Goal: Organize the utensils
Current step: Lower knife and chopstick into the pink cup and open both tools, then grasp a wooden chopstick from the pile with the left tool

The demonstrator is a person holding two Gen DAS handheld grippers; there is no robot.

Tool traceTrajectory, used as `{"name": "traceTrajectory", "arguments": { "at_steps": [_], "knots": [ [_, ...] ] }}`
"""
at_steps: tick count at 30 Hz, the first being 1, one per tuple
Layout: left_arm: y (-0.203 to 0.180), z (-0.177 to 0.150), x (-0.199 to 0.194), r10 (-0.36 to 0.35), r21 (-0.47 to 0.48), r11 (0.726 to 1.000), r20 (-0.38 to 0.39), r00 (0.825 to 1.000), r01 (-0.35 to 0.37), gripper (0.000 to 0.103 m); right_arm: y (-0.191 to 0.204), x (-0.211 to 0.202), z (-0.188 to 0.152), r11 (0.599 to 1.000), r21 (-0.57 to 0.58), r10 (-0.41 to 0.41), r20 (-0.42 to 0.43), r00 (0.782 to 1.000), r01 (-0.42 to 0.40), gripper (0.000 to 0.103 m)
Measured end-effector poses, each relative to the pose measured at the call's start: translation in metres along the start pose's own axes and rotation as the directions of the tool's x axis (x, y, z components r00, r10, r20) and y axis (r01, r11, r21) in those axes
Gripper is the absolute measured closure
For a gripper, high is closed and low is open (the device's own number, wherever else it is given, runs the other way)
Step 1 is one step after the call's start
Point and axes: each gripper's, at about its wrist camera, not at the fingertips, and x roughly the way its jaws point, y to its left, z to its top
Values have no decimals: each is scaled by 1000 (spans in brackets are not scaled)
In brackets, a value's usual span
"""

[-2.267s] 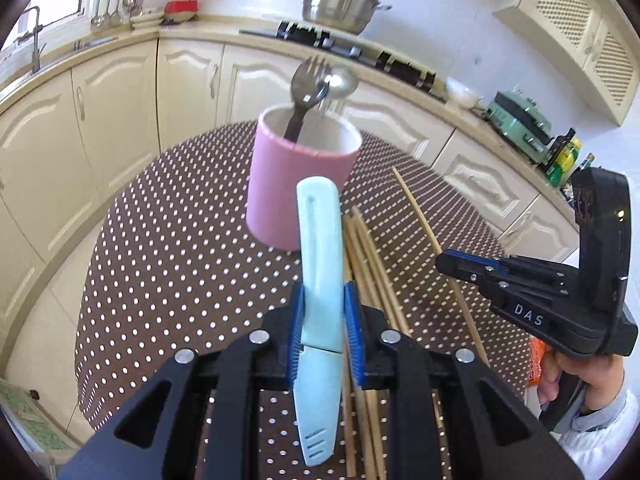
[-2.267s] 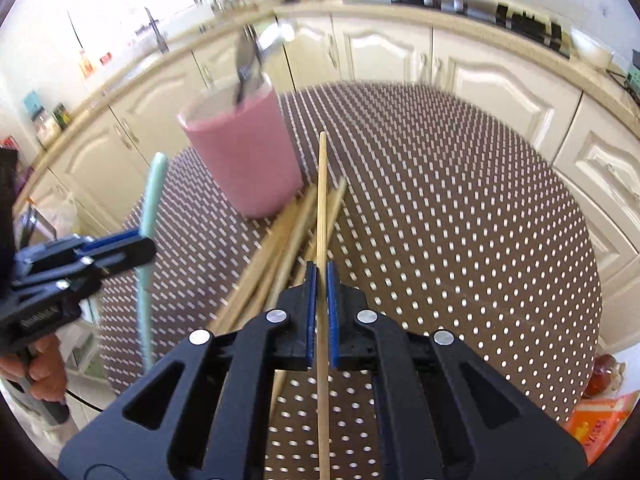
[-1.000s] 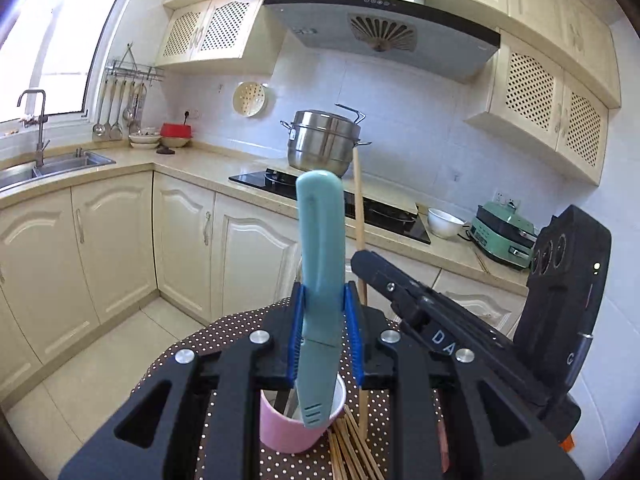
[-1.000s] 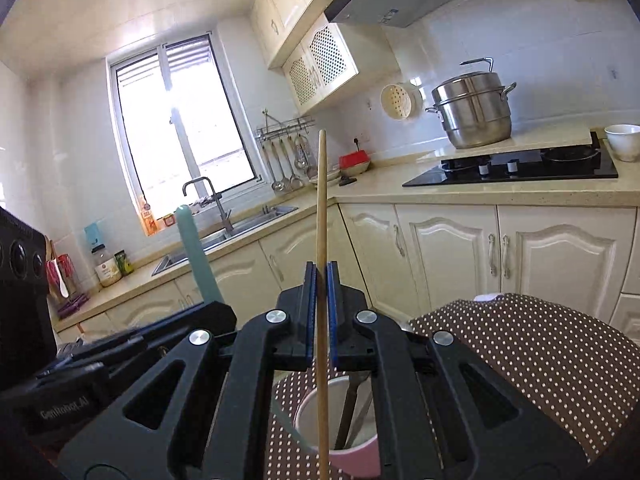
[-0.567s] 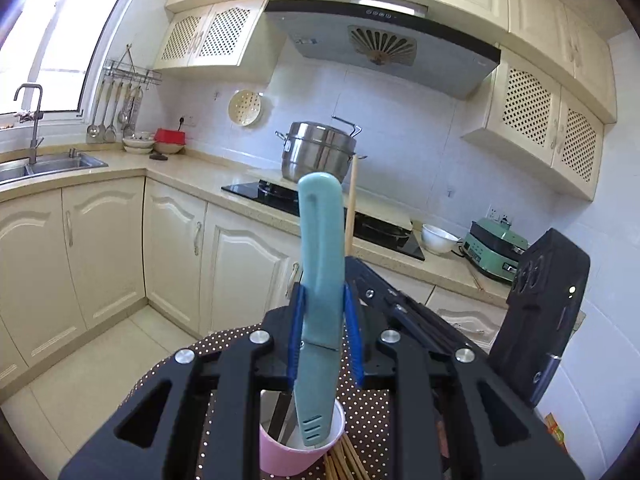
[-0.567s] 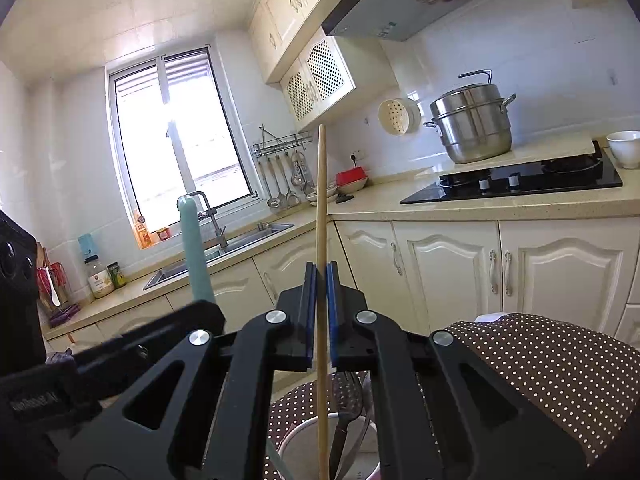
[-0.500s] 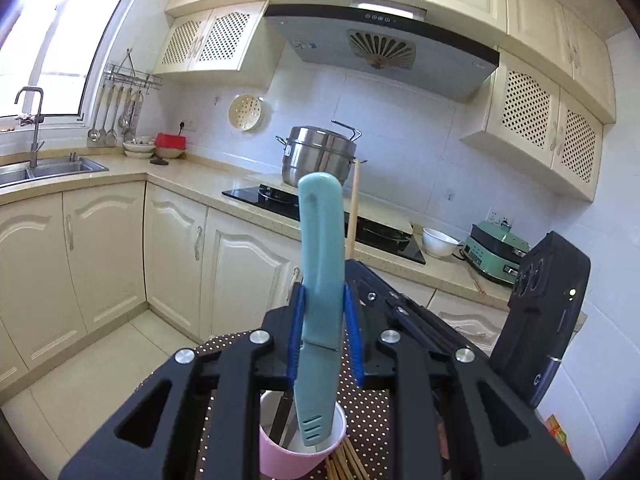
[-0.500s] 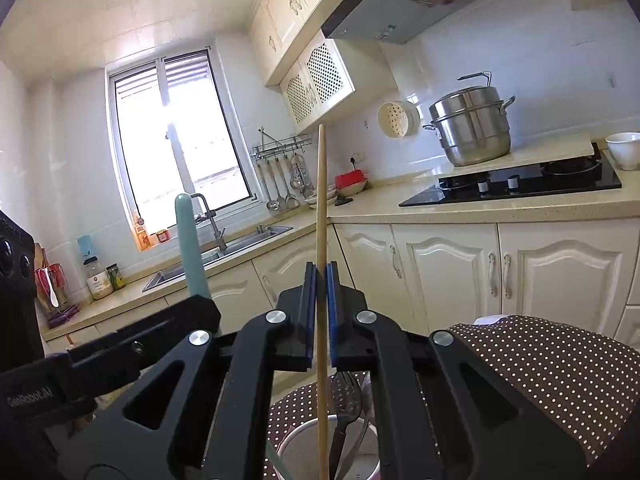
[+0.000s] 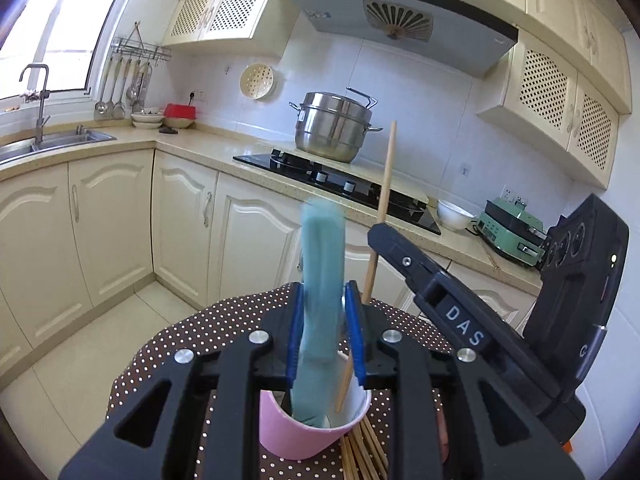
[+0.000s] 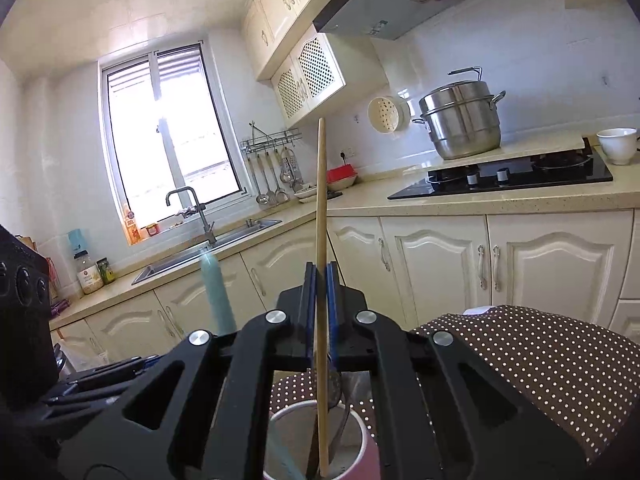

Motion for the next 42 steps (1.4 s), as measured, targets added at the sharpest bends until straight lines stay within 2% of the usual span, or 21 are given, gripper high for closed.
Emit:
{"name": "traceTrajectory", "arguments": {
  "at_steps": [1,4,9,13,17,21,36,38,40,41,42],
  "knots": [
    [1,-2,-2,3,-3,1000,3,1000,-3,73,0,-2,-2,1000,-1,-1,-3,1000,1,97],
    [3,-6,-7,15,-11,1000,-9,1000,-16,65,1,-7,-7,1000,-13,-7,-17,1000,7,97],
    [4,-12,-14,50,-10,999,-11,999,-50,61,6,-17,-11,1000,-27,-12,-21,1000,12,97],
    [4,-16,-20,105,1,994,-7,994,-105,57,9,-23,-13,999,-39,-19,-29,999,18,97],
    [4,-18,-25,168,20,986,2,986,-168,56,13,-29,-16,999,-50,-22,-39,999,20,97],
    [2,-19,-28,201,37,979,7,980,-201,53,18,-33,-20,998,-62,-26,-52,998,23,97],
    [0,-17,-51,215,42,976,3,977,-214,45,29,-49,-25,996,-75,-52,-94,994,45,96],
    [-1,-18,-55,215,49,975,2,977,-215,44,29,-52,-24,996,-74,-61,-97,993,54,92],
    [-2,-18,-59,216,56,975,3,976,-216,42,29,-57,-23,995,-72,-71,-91,993,64,75],
    [-3,-19,-61,216,59,975,0,976,-216,42,28,-61,-22,995,-68,-74,-85,994,68,70],
    [-5,-19,-62,214,60,975,-6,977,-213,41,27,-65,-21,995,-63,-78,-77,994,73,60]
  ]
}}
